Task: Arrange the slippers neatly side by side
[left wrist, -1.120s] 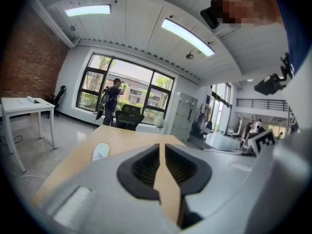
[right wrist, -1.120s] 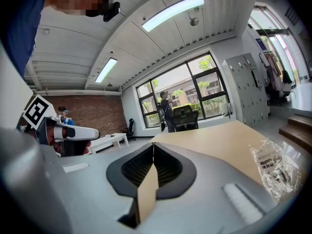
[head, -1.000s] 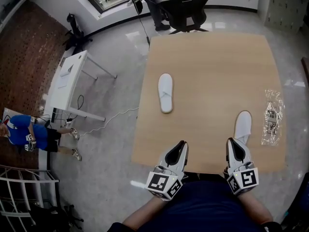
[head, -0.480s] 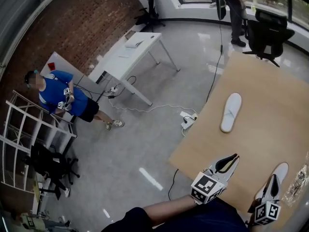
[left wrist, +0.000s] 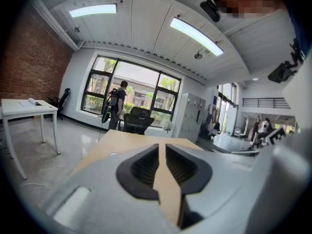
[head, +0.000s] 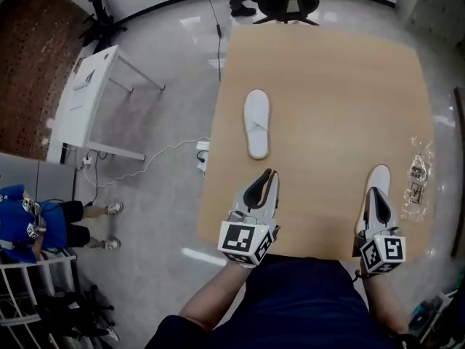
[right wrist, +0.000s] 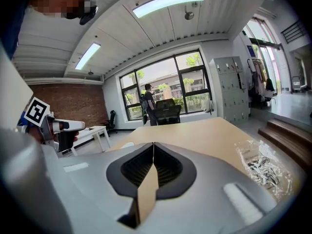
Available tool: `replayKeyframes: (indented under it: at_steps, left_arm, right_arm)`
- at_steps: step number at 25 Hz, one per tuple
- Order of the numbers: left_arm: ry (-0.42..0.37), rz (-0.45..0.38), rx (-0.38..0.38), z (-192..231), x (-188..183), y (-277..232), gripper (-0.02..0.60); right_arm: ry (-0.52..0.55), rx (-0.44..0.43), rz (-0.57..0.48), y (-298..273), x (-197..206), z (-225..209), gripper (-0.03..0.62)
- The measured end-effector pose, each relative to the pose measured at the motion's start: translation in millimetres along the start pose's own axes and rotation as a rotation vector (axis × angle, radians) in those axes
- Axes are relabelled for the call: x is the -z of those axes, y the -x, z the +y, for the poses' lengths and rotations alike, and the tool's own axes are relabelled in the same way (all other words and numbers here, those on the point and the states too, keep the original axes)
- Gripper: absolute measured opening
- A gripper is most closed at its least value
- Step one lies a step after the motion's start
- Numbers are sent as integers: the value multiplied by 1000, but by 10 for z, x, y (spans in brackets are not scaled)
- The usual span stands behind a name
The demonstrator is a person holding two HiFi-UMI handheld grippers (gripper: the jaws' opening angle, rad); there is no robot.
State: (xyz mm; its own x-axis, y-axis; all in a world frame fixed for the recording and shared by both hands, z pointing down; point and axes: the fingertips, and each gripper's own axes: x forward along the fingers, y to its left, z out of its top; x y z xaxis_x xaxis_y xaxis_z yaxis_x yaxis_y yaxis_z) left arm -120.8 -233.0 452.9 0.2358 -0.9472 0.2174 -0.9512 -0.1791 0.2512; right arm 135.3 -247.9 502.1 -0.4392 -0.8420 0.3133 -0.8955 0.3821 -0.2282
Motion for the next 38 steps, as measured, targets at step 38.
replayKeyframes:
  at_steps: [38]
  left_arm:
    - [-183, 459, -267, 1881, 1430, -1663, 169]
  right_arm:
    - [-12, 384, 330, 160, 1546, -1478, 138]
